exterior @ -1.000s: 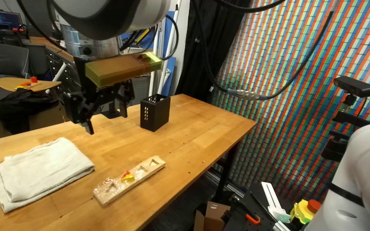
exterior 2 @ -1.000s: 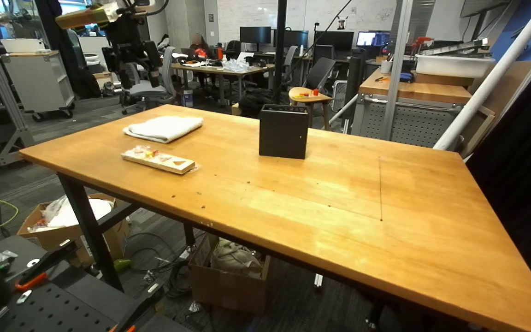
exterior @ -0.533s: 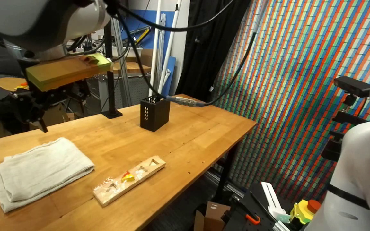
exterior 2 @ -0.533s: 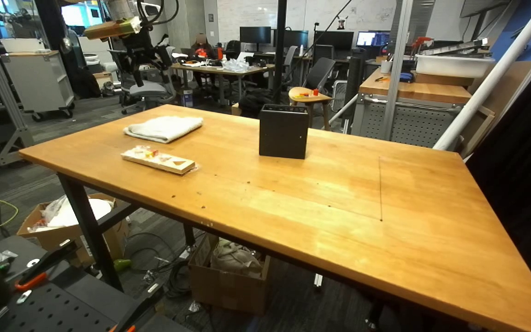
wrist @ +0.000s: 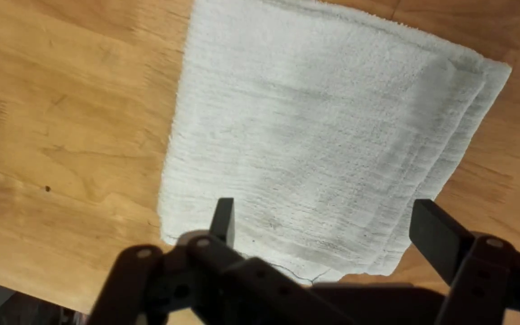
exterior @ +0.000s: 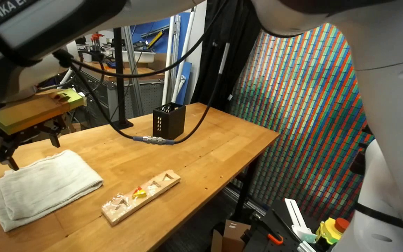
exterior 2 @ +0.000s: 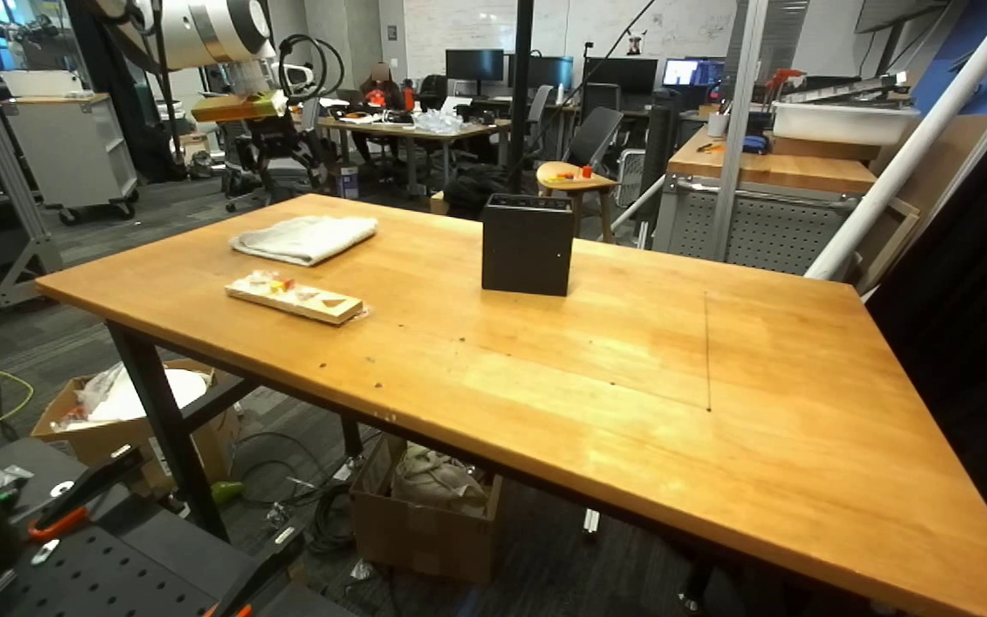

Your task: Pick up the cloth from the table and put it in the box

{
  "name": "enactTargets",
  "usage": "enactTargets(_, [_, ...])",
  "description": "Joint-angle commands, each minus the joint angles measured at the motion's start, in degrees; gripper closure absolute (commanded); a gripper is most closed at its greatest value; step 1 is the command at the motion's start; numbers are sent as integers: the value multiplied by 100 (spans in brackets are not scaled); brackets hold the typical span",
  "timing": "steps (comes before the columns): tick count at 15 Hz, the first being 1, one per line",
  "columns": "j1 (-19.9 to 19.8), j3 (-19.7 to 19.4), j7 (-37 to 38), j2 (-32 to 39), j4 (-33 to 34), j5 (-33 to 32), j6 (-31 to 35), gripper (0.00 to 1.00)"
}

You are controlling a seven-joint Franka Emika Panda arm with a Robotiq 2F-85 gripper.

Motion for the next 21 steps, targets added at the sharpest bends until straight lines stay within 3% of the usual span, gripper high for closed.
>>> enactTargets(1, [152,-191,-517,734,935,196,-31,0])
enactTargets(5, [120,-224,-830,1195,1316,388,-6,0])
enactTargets(14, [-34,-256,-1278,1666,1388,838,110,0])
enactTargets(15, [-52,-249,-1328,1698,1416,902,108,25])
enactTargets(17, [-64,-251,-1362,1688,1422,965,129,32])
enactTargets(21, [-75,-269,-1382,1614,1413,999,90,64])
